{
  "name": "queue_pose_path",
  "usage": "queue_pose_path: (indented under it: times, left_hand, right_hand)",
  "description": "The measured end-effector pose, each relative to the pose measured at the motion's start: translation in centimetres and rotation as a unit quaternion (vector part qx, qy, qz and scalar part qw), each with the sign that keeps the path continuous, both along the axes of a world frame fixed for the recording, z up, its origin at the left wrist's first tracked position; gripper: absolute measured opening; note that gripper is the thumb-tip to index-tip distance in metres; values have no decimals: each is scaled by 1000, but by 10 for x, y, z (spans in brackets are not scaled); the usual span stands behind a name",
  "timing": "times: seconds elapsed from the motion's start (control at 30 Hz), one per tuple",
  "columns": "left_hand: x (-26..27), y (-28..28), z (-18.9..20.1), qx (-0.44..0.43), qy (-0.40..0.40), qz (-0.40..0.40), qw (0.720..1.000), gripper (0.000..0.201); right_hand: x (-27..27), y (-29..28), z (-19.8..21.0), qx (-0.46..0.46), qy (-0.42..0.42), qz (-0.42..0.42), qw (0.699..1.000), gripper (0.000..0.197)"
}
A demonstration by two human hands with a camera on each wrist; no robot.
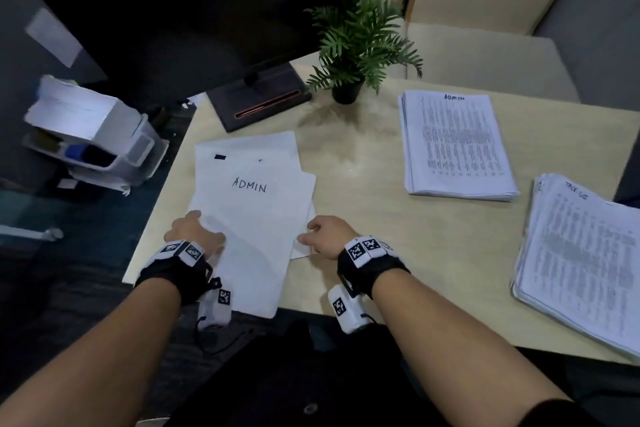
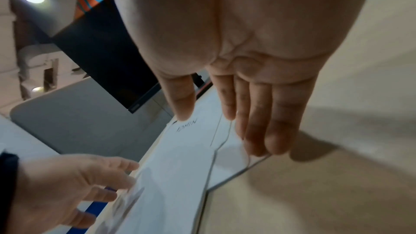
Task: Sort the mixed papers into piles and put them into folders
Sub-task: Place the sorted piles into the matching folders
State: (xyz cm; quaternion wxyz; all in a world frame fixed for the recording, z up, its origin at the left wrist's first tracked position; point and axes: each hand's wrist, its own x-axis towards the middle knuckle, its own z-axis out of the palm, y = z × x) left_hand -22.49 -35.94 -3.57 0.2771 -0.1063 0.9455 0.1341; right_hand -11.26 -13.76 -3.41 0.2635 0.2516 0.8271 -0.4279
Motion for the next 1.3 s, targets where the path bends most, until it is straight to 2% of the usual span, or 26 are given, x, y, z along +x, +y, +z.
queue_pose_path:
  times: [0.13, 0.2, 0.27, 0.33, 0.43, 0.53, 0.57, 0.63, 0.67, 0.73, 0.77, 0.83, 0.93, 1.2, 1.23, 1.3]
  left_hand:
    - [10, -11, -11, -51, 3, -7, 999, 93]
    - [11, -15, -13, -37, 26, 10, 999, 88]
    - [11, -19, -12, 53, 70, 23, 996, 56]
    - [11, -20, 0, 174, 90, 17, 981, 27]
    - [10, -16, 14, 337, 80, 17, 938, 26]
    - [12, 3, 23, 455, 68, 64, 885, 31]
    - [14, 15, 24, 463, 65, 66, 881, 29]
    - [19, 41, 23, 418, 69, 40, 905, 17]
    - [20, 51, 17, 369, 78, 34, 925, 23]
    - [21, 60, 1, 213, 88, 34, 973, 53]
    - [23, 59, -6, 130, 88, 30, 987, 72]
    - [28, 51, -22, 37, 61, 20, 997, 103]
    - [36, 43, -34, 9, 29, 16, 999, 121]
    - [35, 20, -14, -60, 36, 47, 996, 128]
    - [34, 16, -13, -50, 40, 67, 996, 126]
    - [31, 5, -8, 27, 57, 142, 988, 114]
  right_hand:
    - [-7, -12, -6, 15, -11, -35, 999, 46]
    - [-7, -14, -10, 12, -13, -53, 998, 46]
    - [-6, -15, -14, -7, -13, -94, 995, 52]
    - [-4, -14, -16, -34, -11, -139, 990, 66]
    - [6, -6, -16, -38, 21, -198, 979, 67]
    - [21, 10, -7, -62, 62, -231, 969, 42]
    - [27, 18, -5, -86, 78, -237, 965, 30]
    - [40, 38, -3, -120, 113, -279, 946, 17]
    - [47, 50, -4, -121, 125, -303, 937, 18]
    - [65, 78, -8, -92, 141, -332, 928, 19]
    - [72, 88, -6, -77, 143, -343, 925, 20]
    - [85, 105, -1, -63, 143, -373, 915, 21]
    - [97, 119, 1, -34, 138, -393, 908, 20]
    - [98, 128, -8, 29, 117, -363, 924, 21]
    - [98, 128, -8, 34, 115, -360, 925, 23]
    - [95, 128, -10, 49, 109, -352, 928, 27]
